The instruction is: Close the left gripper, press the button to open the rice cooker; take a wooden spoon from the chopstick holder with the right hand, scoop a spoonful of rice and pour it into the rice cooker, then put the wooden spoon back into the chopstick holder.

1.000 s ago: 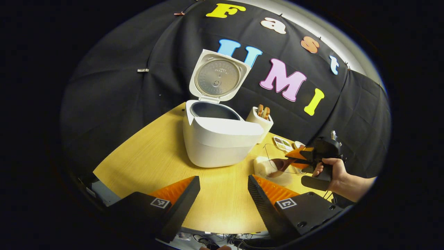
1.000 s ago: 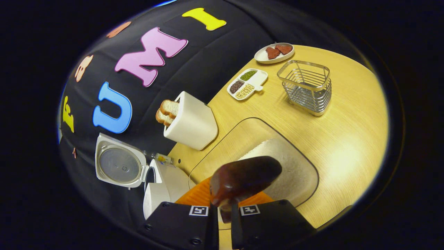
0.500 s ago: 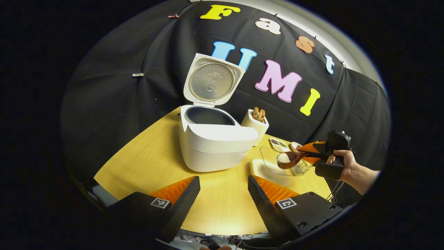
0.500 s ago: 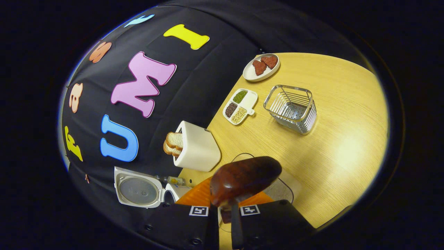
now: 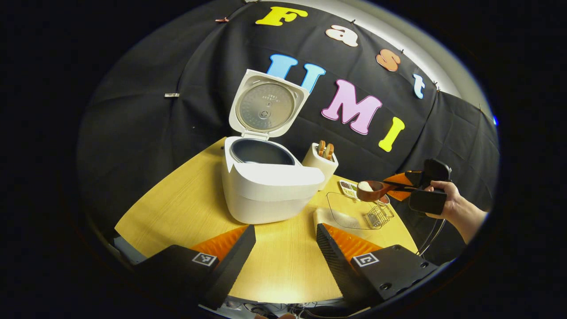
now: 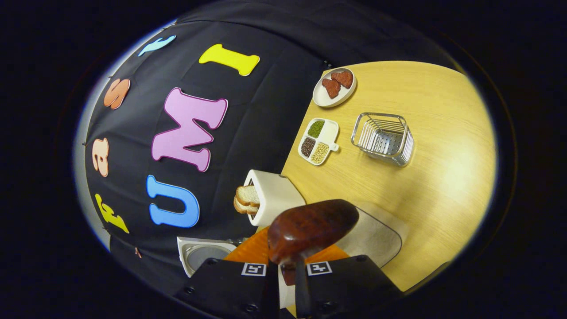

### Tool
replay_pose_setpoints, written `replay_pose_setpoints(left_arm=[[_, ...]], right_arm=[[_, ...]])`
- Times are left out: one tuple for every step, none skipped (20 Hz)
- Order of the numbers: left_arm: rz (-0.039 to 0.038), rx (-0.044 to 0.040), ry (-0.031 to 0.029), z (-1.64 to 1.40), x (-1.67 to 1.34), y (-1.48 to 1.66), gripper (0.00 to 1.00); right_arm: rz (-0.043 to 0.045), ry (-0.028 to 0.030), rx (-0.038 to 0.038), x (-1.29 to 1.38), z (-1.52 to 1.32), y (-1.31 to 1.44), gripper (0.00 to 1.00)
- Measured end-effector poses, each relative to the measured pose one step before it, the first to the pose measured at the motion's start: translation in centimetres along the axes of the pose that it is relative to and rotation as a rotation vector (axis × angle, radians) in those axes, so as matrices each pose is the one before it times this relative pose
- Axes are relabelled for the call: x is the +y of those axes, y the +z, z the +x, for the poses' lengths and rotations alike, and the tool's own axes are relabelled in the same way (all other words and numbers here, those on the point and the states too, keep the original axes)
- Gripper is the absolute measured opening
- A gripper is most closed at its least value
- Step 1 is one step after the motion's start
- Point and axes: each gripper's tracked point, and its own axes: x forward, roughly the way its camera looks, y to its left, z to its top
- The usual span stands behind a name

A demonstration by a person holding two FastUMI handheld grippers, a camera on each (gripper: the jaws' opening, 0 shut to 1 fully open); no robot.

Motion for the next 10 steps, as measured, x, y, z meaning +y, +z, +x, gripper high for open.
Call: replay_pose_setpoints(left_arm=[[-0.00308,-0.00167,0.00029,0.143,0.151,0.133,0.96],[-0.00341,-0.00099,0.00114,0.050,0.172,0.179,0.95],[0.00119,-0.00049,-0.00279,0.110,0.096,0.132,0.96],[0.00732,-0.00560,-0.00116,0.106,0.044,0.216,0.96],[0.00803,-0.00880,0.00106,0.044,0.049,0.409,0.95],[0.00415,-0.01035,-0.00195,0.156,-0.081,0.371,0.96],[0.00009,-0.01031,-0.00423,0.082,-0.154,0.314,0.96],[-0.00149,-0.00707,-0.00556,0.078,-0.088,0.203,0.95],[-0.00123,-0.00378,-0.00352,0.131,-0.046,-0.006,0.96],[-0.00275,-0.00167,0.00135,0.105,0.055,0.034,0.96]], right_arm=[[-0.00205,0.01293,0.00405,0.970,0.115,-0.317,0.19],[0.00065,0.00641,0.00589,0.890,0.058,-0.283,0.19],[0.00176,0.01199,0.00338,1.169,0.260,-0.298,0.19],[0.00043,0.01642,0.00253,1.279,0.227,-0.383,0.18],[-0.00050,0.01504,0.00827,1.262,0.406,-0.532,0.18],[-0.00329,0.01488,0.01289,1.191,0.436,-0.620,0.18],[-0.00403,0.01326,0.01581,1.091,0.502,-0.742,0.18],[0.00068,0.01086,0.00992,0.959,0.550,-0.769,0.19],[0.00646,0.00881,0.01374,0.798,0.692,-0.924,0.18],[0.00813,0.00975,0.01680,0.783,0.742,-0.992,0.18]])
